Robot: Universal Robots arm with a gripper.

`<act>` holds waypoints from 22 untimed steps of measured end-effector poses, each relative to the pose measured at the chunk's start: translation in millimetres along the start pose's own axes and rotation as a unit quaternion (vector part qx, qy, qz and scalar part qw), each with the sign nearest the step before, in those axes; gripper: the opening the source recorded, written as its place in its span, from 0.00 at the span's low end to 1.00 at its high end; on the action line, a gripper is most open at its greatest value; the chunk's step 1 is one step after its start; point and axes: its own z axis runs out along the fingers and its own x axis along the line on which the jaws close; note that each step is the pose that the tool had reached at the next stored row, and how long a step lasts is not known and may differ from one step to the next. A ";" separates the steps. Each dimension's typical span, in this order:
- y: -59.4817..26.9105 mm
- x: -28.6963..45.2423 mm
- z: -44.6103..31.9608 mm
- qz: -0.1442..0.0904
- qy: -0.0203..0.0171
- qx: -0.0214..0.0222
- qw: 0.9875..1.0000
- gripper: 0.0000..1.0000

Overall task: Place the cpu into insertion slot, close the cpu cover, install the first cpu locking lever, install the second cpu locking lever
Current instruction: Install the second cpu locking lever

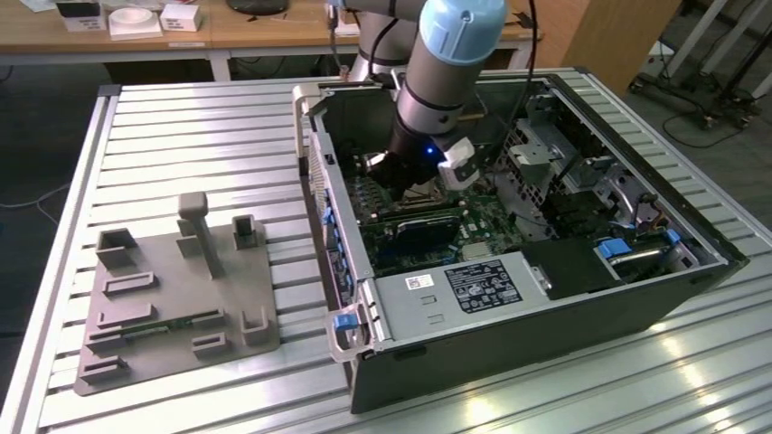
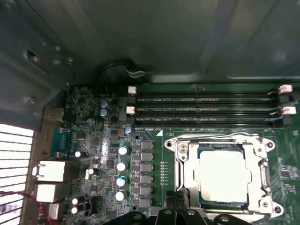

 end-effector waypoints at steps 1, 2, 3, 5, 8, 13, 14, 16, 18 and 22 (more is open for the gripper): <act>0.6 0.1 -3.0 0.000 0.000 0.000 1.000 0.10; 1.3 0.1 -5.8 0.000 0.000 0.000 1.000 0.10; 2.0 0.1 -8.8 0.000 0.000 0.000 1.000 0.10; 3.7 0.2 -15.1 0.000 0.000 0.000 1.000 0.10; 5.6 0.2 -23.2 0.000 0.000 0.000 1.000 0.10; 6.9 -2.8 -28.0 0.000 0.000 0.000 1.000 0.10; 7.0 -4.0 -28.1 0.000 0.000 0.000 1.000 0.10; 7.1 -7.6 -28.2 0.000 0.000 0.000 1.000 0.10; 7.4 -11.7 -28.2 0.000 0.000 0.000 1.000 0.10; 8.2 -15.7 -30.0 0.000 0.000 0.000 1.000 0.10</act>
